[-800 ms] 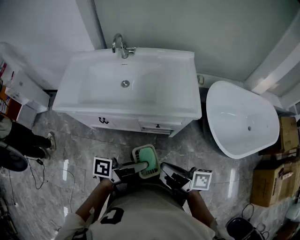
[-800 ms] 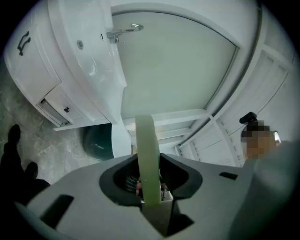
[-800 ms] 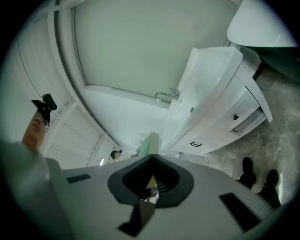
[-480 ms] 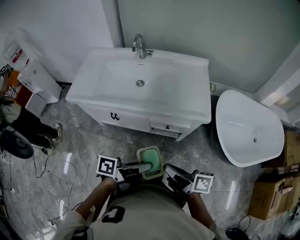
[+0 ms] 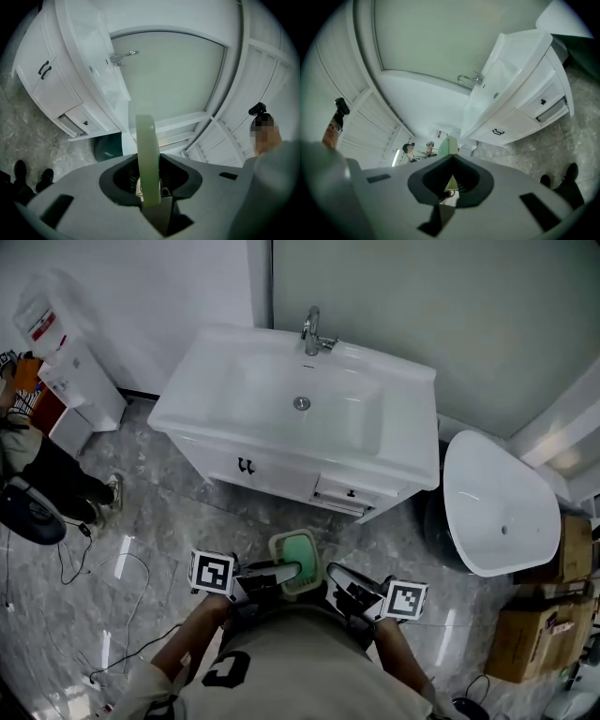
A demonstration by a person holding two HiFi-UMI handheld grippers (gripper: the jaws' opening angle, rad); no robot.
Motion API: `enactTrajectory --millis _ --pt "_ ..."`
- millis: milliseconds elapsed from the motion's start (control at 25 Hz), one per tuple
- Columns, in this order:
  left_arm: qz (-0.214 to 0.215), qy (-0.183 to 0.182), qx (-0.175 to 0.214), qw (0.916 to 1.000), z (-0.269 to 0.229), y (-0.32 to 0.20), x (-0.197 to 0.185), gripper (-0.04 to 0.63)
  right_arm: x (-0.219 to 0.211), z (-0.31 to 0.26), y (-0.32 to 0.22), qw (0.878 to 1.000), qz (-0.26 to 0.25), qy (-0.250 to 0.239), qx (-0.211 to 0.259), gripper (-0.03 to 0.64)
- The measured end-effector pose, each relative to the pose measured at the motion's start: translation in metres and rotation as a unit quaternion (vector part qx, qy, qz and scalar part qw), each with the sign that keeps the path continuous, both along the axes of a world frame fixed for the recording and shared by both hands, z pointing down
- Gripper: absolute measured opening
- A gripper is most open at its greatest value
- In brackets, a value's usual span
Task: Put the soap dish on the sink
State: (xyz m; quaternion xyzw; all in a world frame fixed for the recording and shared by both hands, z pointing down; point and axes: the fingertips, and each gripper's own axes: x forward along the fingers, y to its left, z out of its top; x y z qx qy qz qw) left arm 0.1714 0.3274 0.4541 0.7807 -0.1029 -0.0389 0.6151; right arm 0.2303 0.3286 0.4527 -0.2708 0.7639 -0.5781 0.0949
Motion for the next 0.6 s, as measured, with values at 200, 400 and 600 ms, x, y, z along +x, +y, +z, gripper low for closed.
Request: enactTrajectory --millis 200,400,600 --pt "-0.014 0.029 -0.009 0.9995 0.001 0.005 -0.026 0.127 -0.021 0.005 0.008 1.000 0.002 0.018 -0.011 0.009" --pt "-0.026 0.033 -0.027 0.9988 0.002 0.007 -0.050 0.127 -0.040 0.006 0.011 1.000 0.003 0.028 -0.012 0.009" --pt "-0.029 0.018 -0.006 0.9994 0.000 0.003 -0.075 0.127 -0.059 0.002 0.011 0.999 -0.003 0.032 -0.005 0.009"
